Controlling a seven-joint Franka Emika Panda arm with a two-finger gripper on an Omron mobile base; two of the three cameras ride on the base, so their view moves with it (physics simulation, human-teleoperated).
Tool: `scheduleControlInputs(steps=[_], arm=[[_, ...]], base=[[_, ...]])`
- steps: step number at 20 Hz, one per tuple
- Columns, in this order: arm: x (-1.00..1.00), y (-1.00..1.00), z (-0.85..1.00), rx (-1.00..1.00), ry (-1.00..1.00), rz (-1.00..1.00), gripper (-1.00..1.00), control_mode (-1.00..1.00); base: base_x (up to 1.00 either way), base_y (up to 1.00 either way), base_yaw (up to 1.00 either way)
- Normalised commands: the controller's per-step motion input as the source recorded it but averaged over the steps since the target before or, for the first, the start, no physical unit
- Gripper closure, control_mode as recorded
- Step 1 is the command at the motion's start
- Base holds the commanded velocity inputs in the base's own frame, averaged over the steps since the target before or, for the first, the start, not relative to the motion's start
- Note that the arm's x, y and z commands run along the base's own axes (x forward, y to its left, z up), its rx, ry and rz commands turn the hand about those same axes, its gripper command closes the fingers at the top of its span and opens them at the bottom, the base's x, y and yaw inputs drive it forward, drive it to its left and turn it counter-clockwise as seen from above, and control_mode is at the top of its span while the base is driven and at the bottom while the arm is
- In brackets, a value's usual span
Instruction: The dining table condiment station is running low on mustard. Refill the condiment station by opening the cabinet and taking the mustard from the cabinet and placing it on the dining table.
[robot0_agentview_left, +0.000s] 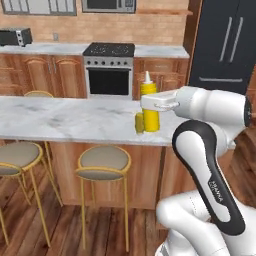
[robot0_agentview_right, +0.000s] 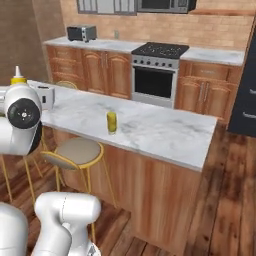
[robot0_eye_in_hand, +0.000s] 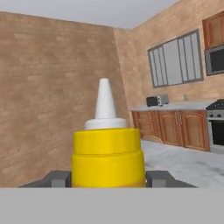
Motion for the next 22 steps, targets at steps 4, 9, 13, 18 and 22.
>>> scheduleControlInputs(steps=[4,9,13,18,22], arm=[[0.00,0.00,0.00,0.00,0.00,0.00,1.00,1.00],[0.00,0.00,0.00,0.00,0.00,0.00,1.00,1.00],[0.00,0.00,0.00,0.00,0.00,0.00,1.00,1.00],[0.00,0.00,0.00,0.00,0.00,0.00,1.00,1.00],[0.00,0.00,0.00,0.00,0.00,0.00,1.00,1.00]], base=[[0.49,1.00,-0.41],[0.65,1.00,-0.42],[0.52,1.00,-0.43],[0.20,1.00,-0.49],[0.46,0.51,-0.34]])
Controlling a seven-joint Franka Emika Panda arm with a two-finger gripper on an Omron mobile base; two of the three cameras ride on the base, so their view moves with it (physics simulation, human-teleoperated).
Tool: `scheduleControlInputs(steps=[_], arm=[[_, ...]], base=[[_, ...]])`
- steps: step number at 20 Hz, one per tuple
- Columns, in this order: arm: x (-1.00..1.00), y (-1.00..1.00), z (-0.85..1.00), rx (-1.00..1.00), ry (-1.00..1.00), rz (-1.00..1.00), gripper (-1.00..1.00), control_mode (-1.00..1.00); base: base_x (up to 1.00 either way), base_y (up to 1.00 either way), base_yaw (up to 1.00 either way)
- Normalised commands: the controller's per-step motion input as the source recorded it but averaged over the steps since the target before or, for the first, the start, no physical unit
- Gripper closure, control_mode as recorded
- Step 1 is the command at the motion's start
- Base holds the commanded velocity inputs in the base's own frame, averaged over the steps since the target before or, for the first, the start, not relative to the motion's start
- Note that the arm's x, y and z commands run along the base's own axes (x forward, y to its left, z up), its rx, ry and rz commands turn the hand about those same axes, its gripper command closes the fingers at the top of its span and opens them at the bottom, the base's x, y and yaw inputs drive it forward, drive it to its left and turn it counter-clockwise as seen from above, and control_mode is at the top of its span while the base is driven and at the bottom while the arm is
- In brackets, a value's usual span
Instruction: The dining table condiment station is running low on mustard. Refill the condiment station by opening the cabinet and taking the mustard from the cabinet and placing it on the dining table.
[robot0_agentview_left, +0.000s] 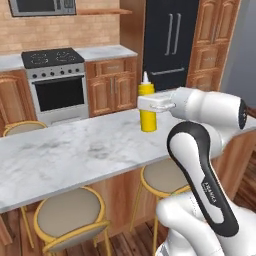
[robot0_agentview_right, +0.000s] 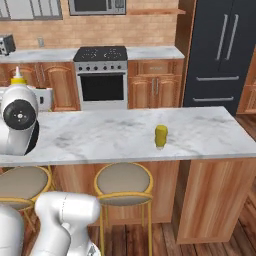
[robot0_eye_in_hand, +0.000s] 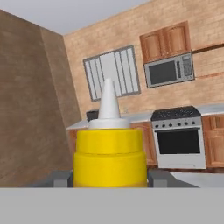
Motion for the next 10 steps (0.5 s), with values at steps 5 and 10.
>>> scheduleControlInputs(steps=[5,10], arm=[[0.00,0.00,0.00,0.00,0.00,0.00,1.00,1.00],[0.20,-0.10,-0.28,0.00,0.01,-0.09,1.00,-1.00]], base=[[0.59,0.16,-0.29],[0.20,0.04,-0.11]])
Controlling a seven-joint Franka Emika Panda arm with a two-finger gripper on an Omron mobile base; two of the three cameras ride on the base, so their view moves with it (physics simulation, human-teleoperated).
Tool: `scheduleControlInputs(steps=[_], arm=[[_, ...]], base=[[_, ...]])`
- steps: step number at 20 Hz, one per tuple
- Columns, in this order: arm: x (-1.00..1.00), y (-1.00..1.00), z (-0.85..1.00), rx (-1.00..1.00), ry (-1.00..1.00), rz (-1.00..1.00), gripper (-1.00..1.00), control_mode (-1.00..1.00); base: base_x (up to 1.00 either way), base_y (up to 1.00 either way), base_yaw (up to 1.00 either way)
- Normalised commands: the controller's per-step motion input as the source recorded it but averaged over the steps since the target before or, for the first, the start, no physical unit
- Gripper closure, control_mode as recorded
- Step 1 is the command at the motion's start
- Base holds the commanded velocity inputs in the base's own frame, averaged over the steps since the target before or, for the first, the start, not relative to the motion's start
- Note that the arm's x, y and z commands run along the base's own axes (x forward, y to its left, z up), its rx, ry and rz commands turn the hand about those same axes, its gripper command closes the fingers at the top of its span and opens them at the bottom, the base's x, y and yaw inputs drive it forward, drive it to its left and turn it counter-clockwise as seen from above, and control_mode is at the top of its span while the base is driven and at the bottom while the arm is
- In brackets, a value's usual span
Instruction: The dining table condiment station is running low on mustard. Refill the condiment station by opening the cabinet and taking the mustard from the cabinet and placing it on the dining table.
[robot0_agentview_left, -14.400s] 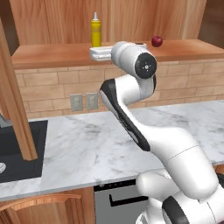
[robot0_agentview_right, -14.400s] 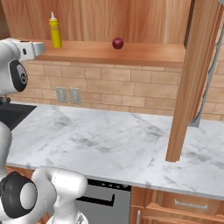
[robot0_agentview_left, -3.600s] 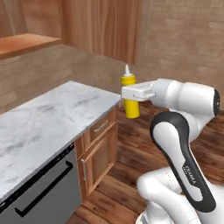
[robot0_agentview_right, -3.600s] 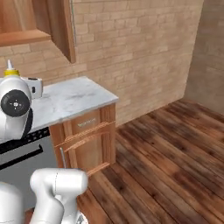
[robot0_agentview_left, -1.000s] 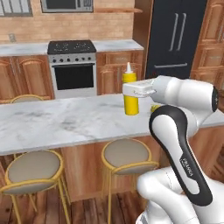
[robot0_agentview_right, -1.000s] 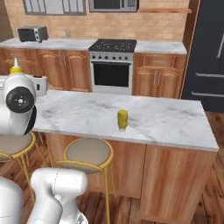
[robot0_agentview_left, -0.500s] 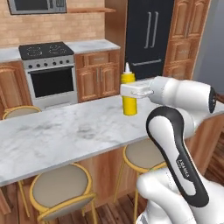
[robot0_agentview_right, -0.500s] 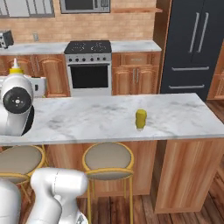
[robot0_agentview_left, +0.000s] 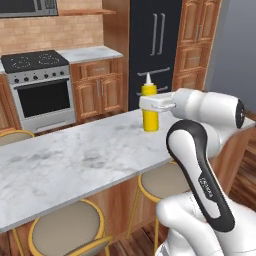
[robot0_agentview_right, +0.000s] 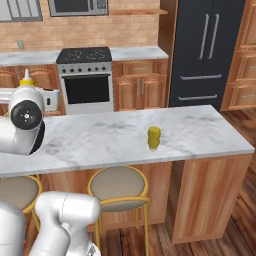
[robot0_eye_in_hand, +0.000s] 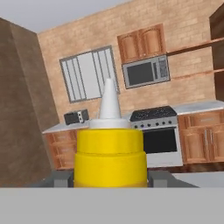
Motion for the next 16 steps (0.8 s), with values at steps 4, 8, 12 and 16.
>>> scheduleControlInputs(steps=[4,8,12,16], arm=[[0.38,-0.49,-0.82,0.00,-0.08,-0.02,1.00,-1.00],[0.52,-0.39,-0.78,0.00,-0.12,0.00,1.00,-1.00],[0.41,-0.58,-0.38,0.00,-0.08,0.08,1.00,-1.00],[0.21,-0.66,-0.30,0.00,-0.06,0.07,1.00,-1.00]], base=[[0.00,0.00,0.00],[0.00,0.00,0.00],[0.00,0.00,0.00],[0.00,0.00,0.00]])
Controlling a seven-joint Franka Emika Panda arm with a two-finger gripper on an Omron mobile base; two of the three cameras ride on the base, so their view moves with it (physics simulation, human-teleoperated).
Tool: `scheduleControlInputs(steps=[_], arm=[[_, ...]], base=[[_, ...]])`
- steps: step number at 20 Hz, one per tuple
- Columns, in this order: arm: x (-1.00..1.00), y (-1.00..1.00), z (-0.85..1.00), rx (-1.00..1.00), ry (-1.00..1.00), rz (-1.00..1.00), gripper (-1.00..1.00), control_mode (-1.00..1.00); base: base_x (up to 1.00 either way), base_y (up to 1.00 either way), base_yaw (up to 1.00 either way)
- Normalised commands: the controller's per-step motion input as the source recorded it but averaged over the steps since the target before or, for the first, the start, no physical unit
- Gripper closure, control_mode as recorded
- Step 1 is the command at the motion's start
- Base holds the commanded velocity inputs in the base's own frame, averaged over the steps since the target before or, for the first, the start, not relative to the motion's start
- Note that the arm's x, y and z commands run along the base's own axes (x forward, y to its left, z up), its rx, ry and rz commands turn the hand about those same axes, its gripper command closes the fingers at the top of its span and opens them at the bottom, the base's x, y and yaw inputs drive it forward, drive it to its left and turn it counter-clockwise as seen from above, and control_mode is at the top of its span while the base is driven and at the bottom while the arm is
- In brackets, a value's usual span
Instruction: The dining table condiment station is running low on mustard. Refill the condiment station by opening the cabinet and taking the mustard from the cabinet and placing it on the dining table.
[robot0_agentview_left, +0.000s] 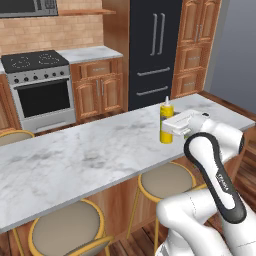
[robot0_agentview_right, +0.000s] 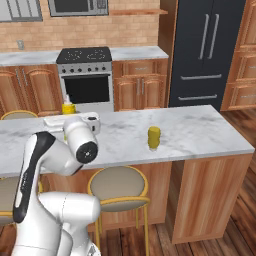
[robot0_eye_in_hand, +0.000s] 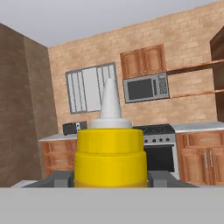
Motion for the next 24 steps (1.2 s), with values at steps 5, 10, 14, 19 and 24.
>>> scheduleControlInputs(steps=[5,10,14,19,24], arm=[[0.19,-0.43,-0.37,0.00,0.00,0.06,1.00,-1.00],[0.37,-0.06,-0.48,0.01,0.00,0.11,1.00,-1.00],[0.34,-0.04,-0.41,0.02,0.00,0.10,1.00,-1.00],[0.27,-0.16,-0.38,0.00,-0.03,0.08,1.00,-1.00],[0.31,-0.15,-0.46,0.00,-0.05,0.04,1.00,-1.00]], base=[[0.00,0.00,0.00],[0.00,0.00,0.00],[0.00,0.00,0.00],[0.00,0.00,0.00],[0.00,0.00,0.00]])
